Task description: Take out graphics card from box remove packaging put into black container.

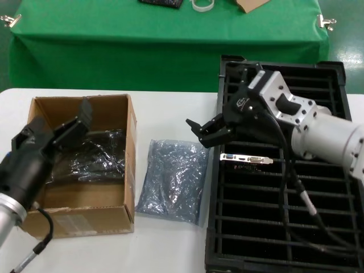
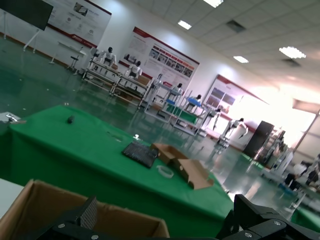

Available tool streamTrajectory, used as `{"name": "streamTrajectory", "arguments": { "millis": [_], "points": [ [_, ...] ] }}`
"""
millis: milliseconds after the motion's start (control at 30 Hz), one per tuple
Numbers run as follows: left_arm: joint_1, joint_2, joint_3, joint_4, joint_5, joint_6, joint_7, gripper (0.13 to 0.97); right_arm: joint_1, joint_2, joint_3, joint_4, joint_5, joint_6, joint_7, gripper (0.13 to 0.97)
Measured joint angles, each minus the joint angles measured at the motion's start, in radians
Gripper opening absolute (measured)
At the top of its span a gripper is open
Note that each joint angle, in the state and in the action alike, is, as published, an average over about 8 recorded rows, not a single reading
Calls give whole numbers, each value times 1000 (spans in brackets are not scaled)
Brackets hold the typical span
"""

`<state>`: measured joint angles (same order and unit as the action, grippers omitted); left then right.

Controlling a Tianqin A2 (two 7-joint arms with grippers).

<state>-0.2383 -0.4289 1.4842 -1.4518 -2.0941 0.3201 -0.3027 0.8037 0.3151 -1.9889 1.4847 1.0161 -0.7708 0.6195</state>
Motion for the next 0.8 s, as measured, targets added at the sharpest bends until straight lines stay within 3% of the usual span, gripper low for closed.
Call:
{"name": "streamTrajectory", "arguments": {
  "millis": [800],
  "points": [
    [131, 71, 63, -81, 161, -175, 166, 966, -440, -8, 213, 63, 429, 422, -339, 966]
  ]
}}
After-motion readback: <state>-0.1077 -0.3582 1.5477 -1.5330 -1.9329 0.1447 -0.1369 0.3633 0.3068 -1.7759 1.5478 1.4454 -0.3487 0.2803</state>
